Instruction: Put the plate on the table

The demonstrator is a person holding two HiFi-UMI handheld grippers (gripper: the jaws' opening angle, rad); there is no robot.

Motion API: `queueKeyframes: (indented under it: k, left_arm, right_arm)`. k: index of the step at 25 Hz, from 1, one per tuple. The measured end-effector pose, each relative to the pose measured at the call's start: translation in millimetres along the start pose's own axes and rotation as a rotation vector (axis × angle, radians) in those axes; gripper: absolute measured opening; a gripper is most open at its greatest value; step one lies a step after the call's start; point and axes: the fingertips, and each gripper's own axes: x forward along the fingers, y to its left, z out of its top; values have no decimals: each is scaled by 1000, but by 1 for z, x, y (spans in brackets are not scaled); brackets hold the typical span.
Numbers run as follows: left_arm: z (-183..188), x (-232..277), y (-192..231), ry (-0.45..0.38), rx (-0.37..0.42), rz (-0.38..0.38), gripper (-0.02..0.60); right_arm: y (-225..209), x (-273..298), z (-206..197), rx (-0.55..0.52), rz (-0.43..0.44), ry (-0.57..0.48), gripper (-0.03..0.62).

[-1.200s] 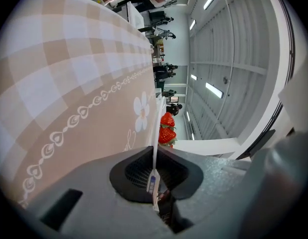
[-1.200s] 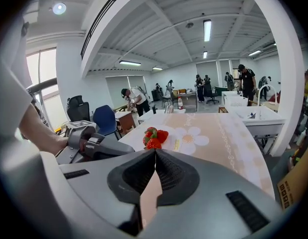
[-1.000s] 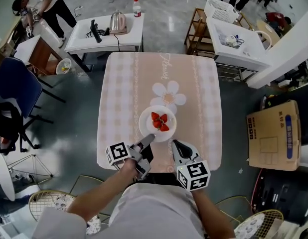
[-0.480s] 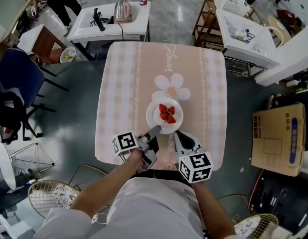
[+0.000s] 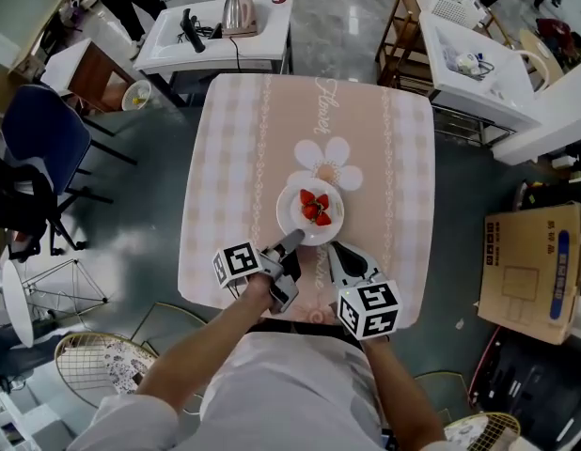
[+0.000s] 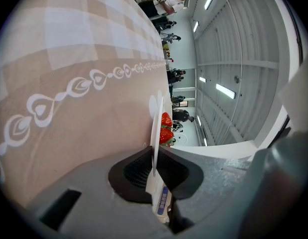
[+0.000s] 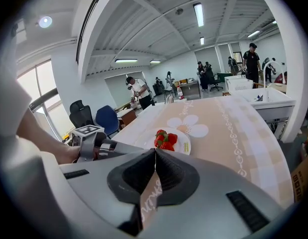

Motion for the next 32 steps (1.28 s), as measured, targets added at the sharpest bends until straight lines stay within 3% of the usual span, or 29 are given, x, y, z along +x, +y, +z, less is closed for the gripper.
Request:
queueKeyframes:
  k: [9,23,32]
  left_arm:
    - [4,0,7,-3,37,88,23]
    - [2,-2,8,89,317,273,92]
    - [-2,-10,12,148,402,357,128]
  right_arm:
    - [-6,2,-6,31,-1,17,5]
    - [-8,1,-9,43,-9,21,5]
    - [-4,0,-8,37,-9,18,5]
